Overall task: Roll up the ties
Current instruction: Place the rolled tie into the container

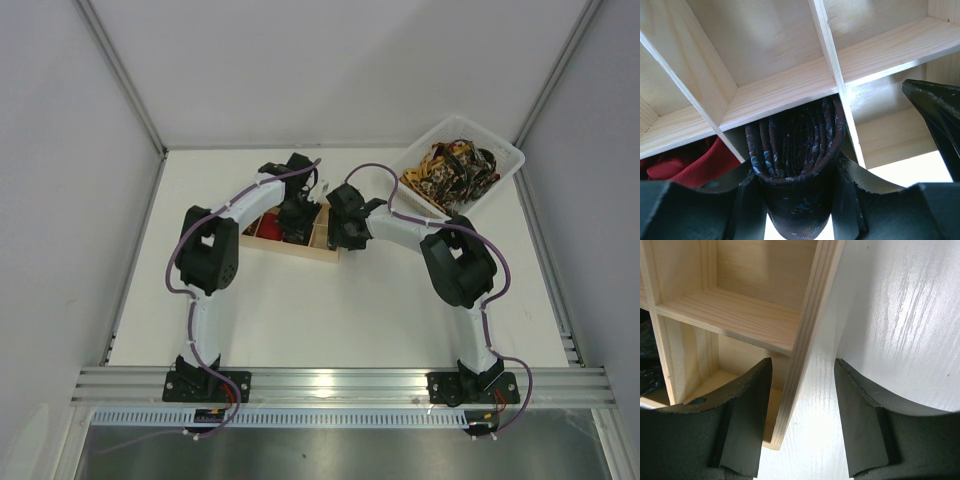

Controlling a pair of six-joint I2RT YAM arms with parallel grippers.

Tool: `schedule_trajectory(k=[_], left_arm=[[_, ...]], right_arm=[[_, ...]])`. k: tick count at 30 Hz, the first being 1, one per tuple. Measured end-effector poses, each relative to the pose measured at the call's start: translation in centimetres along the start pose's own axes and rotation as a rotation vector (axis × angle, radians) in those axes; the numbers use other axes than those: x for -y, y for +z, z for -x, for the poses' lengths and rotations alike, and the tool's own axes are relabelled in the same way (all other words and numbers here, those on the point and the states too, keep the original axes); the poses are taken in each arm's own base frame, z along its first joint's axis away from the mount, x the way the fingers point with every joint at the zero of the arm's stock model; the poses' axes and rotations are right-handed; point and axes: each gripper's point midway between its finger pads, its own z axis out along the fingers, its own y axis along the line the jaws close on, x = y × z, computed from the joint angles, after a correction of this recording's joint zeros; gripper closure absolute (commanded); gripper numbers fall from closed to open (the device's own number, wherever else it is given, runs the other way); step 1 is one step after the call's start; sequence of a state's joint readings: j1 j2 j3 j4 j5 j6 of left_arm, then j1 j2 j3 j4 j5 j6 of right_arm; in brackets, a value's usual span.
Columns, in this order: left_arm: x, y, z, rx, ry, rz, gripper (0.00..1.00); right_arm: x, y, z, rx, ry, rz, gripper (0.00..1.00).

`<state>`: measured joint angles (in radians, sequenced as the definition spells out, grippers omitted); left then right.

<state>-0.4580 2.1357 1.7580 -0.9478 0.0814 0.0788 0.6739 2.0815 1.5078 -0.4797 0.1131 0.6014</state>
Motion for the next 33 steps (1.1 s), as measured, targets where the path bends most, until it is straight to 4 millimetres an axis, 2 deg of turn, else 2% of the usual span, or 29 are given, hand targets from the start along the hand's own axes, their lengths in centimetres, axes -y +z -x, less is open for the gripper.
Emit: schedule_trajectory(k=[1, 7, 17, 18, 20, 22, 25, 27, 33], left_arm=[[0.0, 0.1, 0.0, 0.000, -0.001, 0.000, 0.58], [0.0, 0.4, 0.0, 0.011, -0.016, 0.000, 0.38], [0.1, 0.1, 0.3, 0.033, -0.040, 0.008, 0.21], [0.1, 0.0, 0.4, 0.037, -0.043, 0.011, 0.00], [-0.2, -0.4, 0.6, 0.050, -0.053, 0.027, 0.00], [0.6, -1.7, 1.2, 0.086, -0.068, -0.008, 0.00], [0.6, -3.2, 2.5, 0.156, -0.046, 0.013, 0.00], [0.5, -3.1, 2.8, 0.165, -0.045, 0.018, 0.00], [0.1, -2.2, 1.7, 0.136, -0.053, 0.033, 0.00]], right_arm=[[0.0, 0.0, 0.0, 0.000, 0.000, 0.000, 0.42], [0.1, 0.0, 0.0, -0.001, 0.002, 0.000, 0.42], [0.0, 0.1, 0.1, 0.003, 0.005, 0.010, 0.42], [0.0, 0.1, 0.2, 0.004, 0.005, 0.010, 0.42], [-0.1, 0.1, 0.2, 0.007, 0.006, 0.013, 0.42], [-0.1, 0.1, 0.3, 0.009, 0.007, 0.014, 0.42], [-0.3, 0.2, 0.5, 0.014, 0.009, 0.025, 0.42], [-0.3, 0.2, 0.4, 0.012, 0.009, 0.025, 0.42], [-0.3, 0.2, 0.4, 0.012, 0.009, 0.025, 0.42]])
